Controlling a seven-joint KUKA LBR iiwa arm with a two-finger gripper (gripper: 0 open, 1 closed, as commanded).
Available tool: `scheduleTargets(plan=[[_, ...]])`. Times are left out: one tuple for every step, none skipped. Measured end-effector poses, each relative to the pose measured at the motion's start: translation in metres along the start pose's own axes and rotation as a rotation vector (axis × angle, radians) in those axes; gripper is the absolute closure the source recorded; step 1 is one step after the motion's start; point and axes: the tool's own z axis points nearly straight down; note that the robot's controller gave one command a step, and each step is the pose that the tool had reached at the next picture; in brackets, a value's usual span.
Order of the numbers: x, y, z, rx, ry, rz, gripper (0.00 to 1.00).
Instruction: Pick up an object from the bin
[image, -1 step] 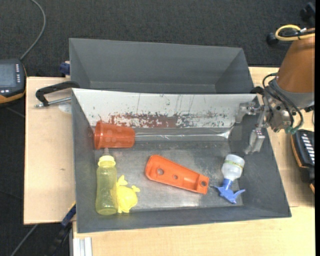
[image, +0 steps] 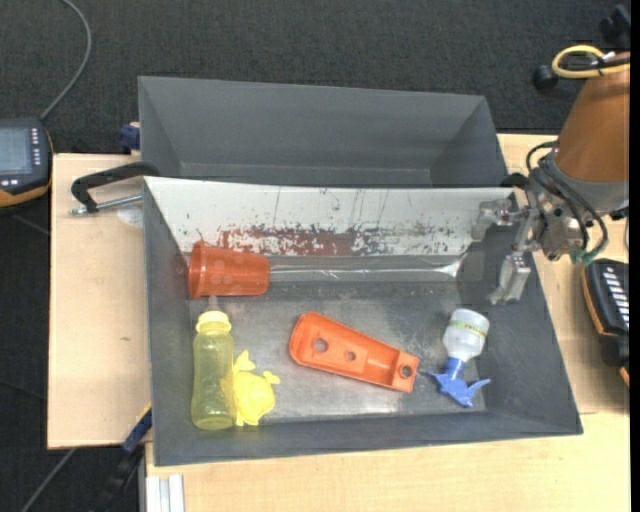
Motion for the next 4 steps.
scheduleTargets(plan=[[0.028,0.002,0.079,-0.001,0.000,-0.301,0.00],[0.079,-0.002,0.070,0.001,-0.002,-0.549,0.00],[0.070,0.001,0.081,0.000,-0.005,-0.615,0.00],[0.071,0.009,0.124,-0.012,-0.007,-0.921,0.00]])
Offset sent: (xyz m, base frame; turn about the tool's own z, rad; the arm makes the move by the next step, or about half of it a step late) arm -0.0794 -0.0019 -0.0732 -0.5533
